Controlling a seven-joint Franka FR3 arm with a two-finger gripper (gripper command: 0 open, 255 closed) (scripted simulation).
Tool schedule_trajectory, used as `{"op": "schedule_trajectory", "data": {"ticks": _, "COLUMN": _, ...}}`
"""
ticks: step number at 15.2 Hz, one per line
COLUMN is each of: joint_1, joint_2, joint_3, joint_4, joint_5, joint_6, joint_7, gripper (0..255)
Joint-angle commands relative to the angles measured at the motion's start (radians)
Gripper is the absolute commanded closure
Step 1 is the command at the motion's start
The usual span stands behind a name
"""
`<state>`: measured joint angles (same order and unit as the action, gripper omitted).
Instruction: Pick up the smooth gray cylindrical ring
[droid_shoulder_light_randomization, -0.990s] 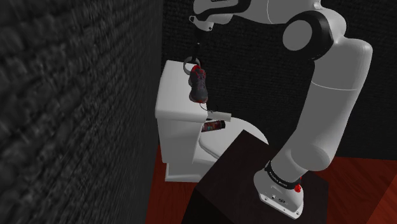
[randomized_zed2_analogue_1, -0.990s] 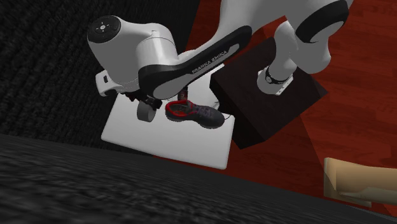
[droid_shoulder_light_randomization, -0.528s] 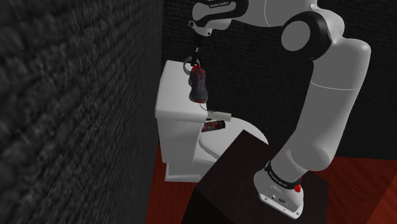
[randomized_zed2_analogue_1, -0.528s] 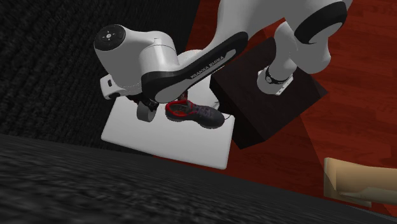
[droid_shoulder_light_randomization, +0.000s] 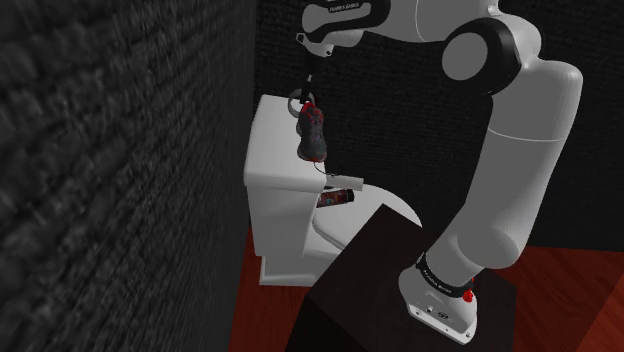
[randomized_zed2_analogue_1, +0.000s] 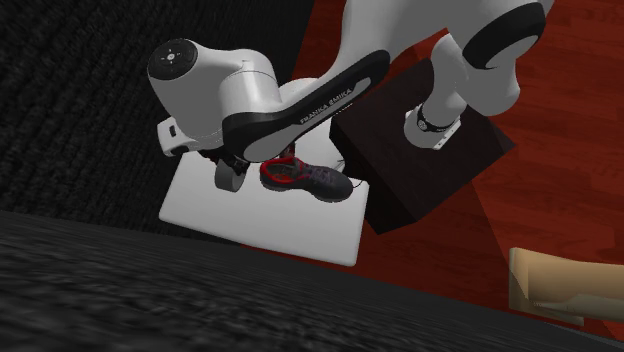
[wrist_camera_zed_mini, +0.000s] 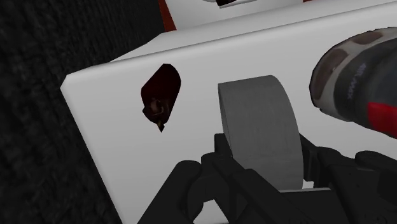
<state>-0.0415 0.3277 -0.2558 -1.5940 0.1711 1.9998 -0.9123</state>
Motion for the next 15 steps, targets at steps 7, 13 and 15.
{"op": "schedule_trajectory", "data": {"ticks": 7, "joint_1": -0.002, "joint_2": -0.01, "joint_3": -0.003, "joint_4": 0.078, "joint_5": -0.008, "joint_6": -0.089, "joint_7": 0.011, "gripper": 255}}
{"op": "schedule_trajectory", "data": {"ticks": 13, "joint_1": -0.006, "joint_2": -0.011, "joint_3": -0.005, "joint_4": 0.158, "joint_5": -0.011, "joint_6": -0.169, "joint_7": 0.018, "gripper": 255}}
{"op": "schedule_trajectory", "data": {"ticks": 15, "joint_1": -0.008, "joint_2": -0.009, "joint_3": -0.006, "joint_4": 0.188, "joint_5": -0.011, "joint_6": -0.197, "joint_7": 0.02, "gripper": 255}}
